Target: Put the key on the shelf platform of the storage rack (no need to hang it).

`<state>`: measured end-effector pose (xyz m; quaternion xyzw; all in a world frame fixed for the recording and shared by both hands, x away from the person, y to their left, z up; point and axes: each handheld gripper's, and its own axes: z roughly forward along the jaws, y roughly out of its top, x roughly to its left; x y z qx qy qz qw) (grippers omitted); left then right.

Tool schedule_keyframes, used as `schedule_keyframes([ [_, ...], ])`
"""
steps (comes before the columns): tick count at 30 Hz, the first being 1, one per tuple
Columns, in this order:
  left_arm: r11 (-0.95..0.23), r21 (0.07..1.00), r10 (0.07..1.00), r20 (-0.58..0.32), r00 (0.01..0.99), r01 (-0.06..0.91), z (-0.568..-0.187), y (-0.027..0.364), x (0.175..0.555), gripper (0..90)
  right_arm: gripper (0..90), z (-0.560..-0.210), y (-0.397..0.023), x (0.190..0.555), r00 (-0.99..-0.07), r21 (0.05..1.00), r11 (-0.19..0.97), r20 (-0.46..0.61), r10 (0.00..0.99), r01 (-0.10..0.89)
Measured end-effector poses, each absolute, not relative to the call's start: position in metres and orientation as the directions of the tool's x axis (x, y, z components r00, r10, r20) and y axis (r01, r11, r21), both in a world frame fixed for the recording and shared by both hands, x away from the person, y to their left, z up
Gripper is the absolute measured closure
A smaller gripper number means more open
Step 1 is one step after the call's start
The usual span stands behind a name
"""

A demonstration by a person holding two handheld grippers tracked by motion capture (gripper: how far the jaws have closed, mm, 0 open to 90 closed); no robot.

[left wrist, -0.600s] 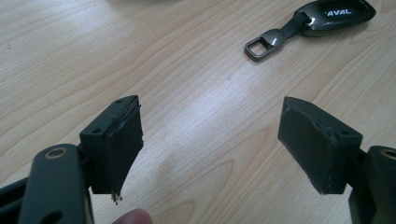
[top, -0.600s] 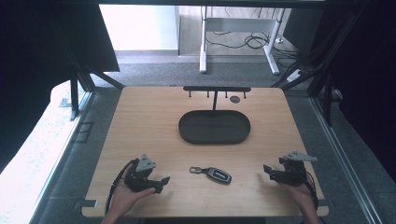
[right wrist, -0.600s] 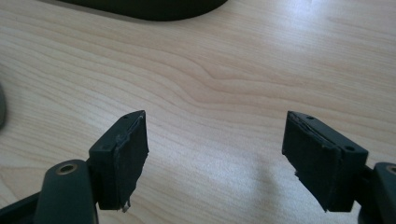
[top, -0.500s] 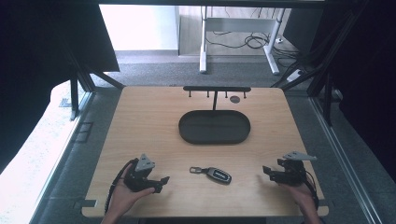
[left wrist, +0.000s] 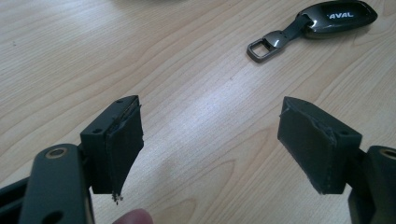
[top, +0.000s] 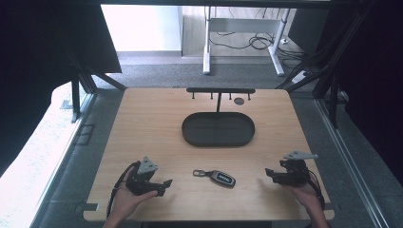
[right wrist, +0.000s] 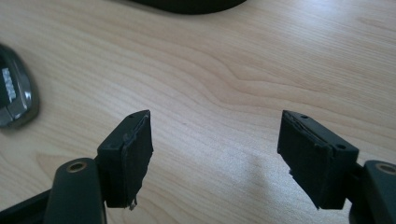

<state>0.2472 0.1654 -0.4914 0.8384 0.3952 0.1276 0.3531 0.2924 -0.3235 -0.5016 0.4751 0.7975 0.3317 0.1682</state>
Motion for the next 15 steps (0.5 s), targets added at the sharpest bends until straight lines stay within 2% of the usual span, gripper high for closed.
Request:
schedule_keyframes([
  [6,-0.438,0.696,0.749,-0.069,0.659,0.570,-0.490,0.167,0.246,22.5,30.0,-0.476,-0.313,0.293,-0.542,0.614,0.417,0.022,0.840,0.670],
  [15,-0.432,0.700,0.750,-0.072,0.658,0.568,-0.489,0.168,0.246,22.6,30.5,-0.442,-0.297,0.299,-0.604,0.577,0.505,-0.026,0.796,0.641],
])
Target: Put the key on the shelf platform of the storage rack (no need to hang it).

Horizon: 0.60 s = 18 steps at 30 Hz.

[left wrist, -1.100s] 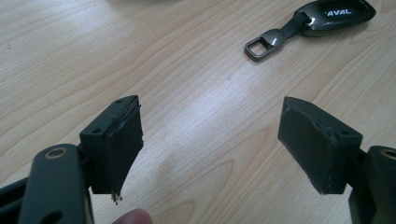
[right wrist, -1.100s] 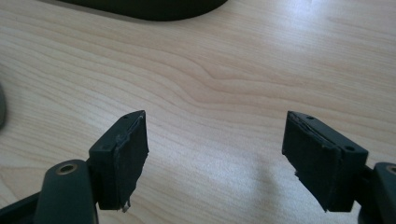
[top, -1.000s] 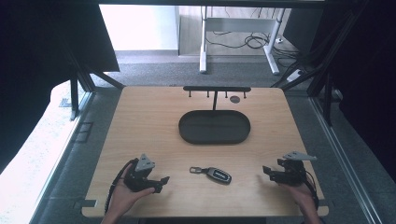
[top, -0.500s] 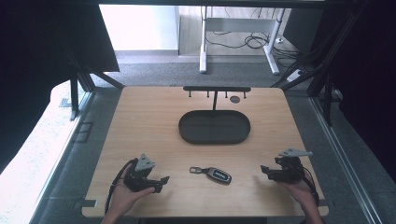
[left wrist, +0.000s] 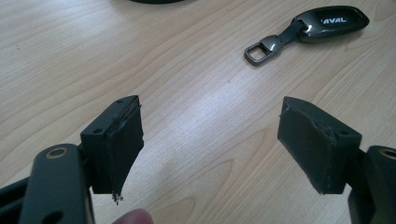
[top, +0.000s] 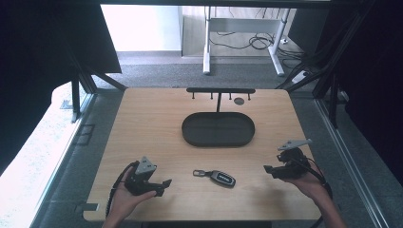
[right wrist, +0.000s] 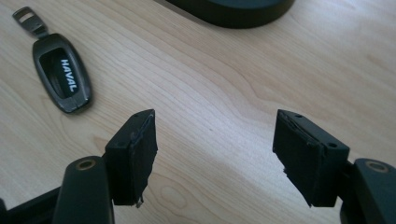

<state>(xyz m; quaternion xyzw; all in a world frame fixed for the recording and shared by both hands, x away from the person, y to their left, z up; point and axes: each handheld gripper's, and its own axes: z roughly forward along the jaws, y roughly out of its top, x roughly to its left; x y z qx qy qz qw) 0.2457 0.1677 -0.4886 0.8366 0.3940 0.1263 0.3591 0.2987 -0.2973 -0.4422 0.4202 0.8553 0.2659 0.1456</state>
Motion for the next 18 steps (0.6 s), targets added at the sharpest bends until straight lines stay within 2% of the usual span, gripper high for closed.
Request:
schedule_keyframes([
  [6,-0.434,0.697,0.750,-0.072,0.658,0.571,-0.489,0.167,0.246,22.7,31.2,-0.428,-0.276,0.302,-0.678,0.527,0.589,-0.033,0.734,0.612],
  [18,-0.431,0.702,0.748,-0.074,0.660,0.567,-0.487,0.168,0.245,22.7,34.1,-0.427,-0.241,0.308,-0.739,0.436,0.684,-0.062,0.671,0.585],
])
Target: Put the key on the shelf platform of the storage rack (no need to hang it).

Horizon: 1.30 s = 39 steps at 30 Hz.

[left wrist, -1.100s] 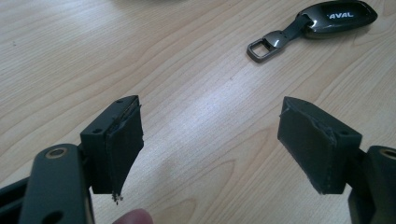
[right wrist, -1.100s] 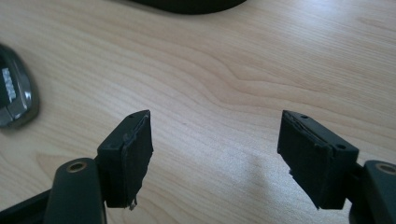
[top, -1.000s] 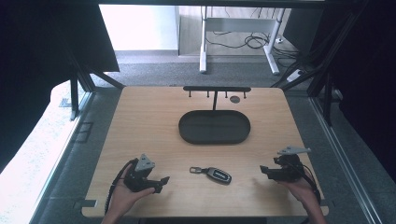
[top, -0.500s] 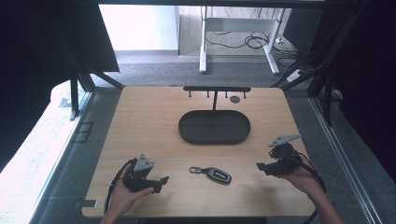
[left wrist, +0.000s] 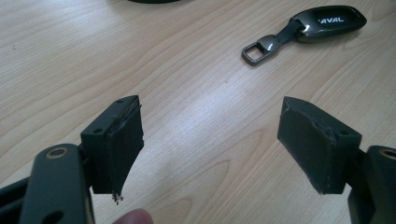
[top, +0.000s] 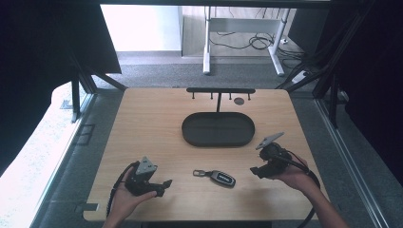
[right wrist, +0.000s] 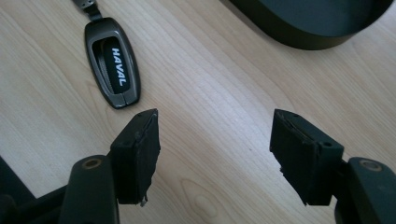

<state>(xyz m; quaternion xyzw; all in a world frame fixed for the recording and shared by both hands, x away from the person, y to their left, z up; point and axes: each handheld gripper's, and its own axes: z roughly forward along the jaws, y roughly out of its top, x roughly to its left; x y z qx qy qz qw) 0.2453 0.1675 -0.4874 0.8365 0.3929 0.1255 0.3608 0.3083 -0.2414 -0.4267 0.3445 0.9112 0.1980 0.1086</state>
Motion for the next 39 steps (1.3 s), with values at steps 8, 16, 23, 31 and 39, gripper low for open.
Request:
schedule_keyframes([
  [8,-0.431,0.702,0.747,-0.075,0.661,0.567,-0.488,0.168,0.245,22.7,33.8,-0.428,-0.221,0.313,-0.766,0.408,0.718,-0.068,0.639,0.563],
  [16,-0.425,0.706,0.750,-0.075,0.657,0.566,-0.487,0.168,0.245,22.9,33.4,-0.431,-0.205,0.315,-0.786,0.386,0.743,-0.071,0.614,0.546],
  [23,-0.433,0.699,0.745,-0.078,0.662,0.569,-0.488,0.167,0.245,22.8,33.1,-0.437,-0.191,0.317,-0.803,0.369,0.762,-0.066,0.592,0.532],
  [31,-0.431,0.706,0.743,-0.076,0.665,0.561,-0.485,0.168,0.243,22.8,31.8,-0.442,-0.176,0.316,-0.822,0.353,0.784,-0.069,0.566,0.510],
  [39,-0.428,0.707,0.744,-0.078,0.664,0.563,-0.485,0.169,0.244,22.8,30.4,-0.451,-0.159,0.318,-0.845,0.326,0.812,-0.066,0.531,0.485],
])
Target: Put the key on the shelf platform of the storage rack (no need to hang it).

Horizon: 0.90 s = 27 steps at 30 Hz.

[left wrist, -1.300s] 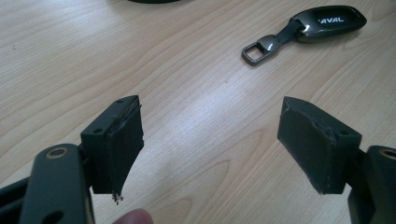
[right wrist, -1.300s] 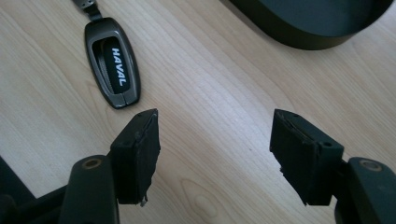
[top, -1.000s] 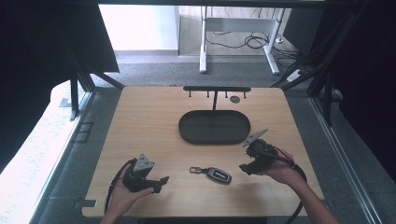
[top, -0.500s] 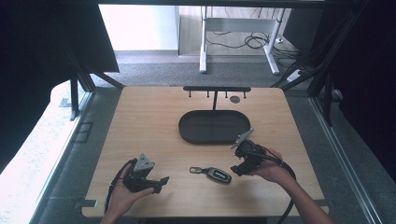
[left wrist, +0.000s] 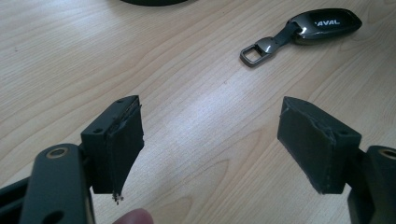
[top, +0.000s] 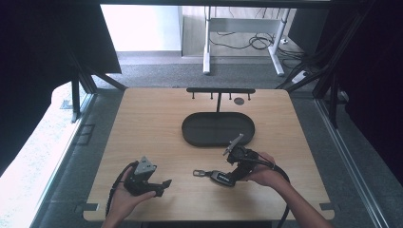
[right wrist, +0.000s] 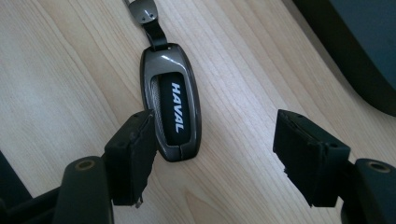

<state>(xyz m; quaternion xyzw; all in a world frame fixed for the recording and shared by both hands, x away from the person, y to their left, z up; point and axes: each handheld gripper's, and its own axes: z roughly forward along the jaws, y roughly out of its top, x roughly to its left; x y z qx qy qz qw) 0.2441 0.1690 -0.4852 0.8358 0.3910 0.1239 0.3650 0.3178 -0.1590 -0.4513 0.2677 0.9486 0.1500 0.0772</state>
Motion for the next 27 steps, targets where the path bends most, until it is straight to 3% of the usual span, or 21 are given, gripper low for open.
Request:
schedule_keyframes([
  [20,-0.435,0.704,0.742,-0.072,0.667,0.561,-0.485,0.168,0.244,22.8,30.4,-0.487,-0.128,0.323,-0.880,0.252,0.858,-0.047,0.474,0.448],
  [27,-0.430,0.710,0.741,-0.075,0.668,0.557,-0.484,0.168,0.243,22.8,34.8,-0.498,-0.123,0.326,-0.884,0.218,0.865,-0.028,0.467,0.451],
])
